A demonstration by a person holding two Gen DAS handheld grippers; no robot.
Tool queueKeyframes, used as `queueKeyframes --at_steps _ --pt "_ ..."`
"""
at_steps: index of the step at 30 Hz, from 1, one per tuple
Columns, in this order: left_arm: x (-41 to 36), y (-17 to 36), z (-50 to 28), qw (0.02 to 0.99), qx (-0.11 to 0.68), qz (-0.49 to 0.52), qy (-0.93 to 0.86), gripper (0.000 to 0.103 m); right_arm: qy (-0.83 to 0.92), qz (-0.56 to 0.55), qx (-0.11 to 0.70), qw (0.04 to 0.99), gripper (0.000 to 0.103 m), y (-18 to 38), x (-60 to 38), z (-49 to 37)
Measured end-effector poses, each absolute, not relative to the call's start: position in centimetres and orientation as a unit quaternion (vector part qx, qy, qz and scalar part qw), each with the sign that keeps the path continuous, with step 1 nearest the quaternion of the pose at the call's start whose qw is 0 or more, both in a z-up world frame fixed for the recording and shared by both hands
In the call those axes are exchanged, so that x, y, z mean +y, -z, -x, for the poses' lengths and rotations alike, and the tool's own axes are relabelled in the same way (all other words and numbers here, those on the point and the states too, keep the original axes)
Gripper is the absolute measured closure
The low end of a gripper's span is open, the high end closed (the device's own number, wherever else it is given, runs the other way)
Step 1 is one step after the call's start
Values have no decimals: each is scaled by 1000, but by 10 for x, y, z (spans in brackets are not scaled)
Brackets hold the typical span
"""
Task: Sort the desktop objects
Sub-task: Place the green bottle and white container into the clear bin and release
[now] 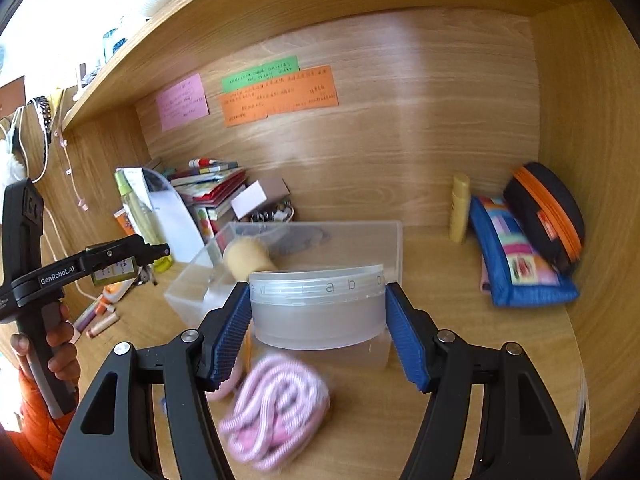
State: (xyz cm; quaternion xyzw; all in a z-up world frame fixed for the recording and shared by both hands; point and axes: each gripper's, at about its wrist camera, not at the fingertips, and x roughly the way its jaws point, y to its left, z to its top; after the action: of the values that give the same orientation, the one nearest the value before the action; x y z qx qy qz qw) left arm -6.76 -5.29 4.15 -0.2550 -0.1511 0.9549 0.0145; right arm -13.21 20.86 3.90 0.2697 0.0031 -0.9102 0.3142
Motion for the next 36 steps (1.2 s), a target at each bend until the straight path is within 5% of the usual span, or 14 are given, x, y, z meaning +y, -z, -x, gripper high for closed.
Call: queueKeyframes --at_steps 16,36 --pt "-42 -4 148 3 -139 316 -938 62 888 -308 59 336 40 -6 162 178" --pt "-31 17 158 -4 -114 348 -930 62 872 -363 74 318 40 16 156 192"
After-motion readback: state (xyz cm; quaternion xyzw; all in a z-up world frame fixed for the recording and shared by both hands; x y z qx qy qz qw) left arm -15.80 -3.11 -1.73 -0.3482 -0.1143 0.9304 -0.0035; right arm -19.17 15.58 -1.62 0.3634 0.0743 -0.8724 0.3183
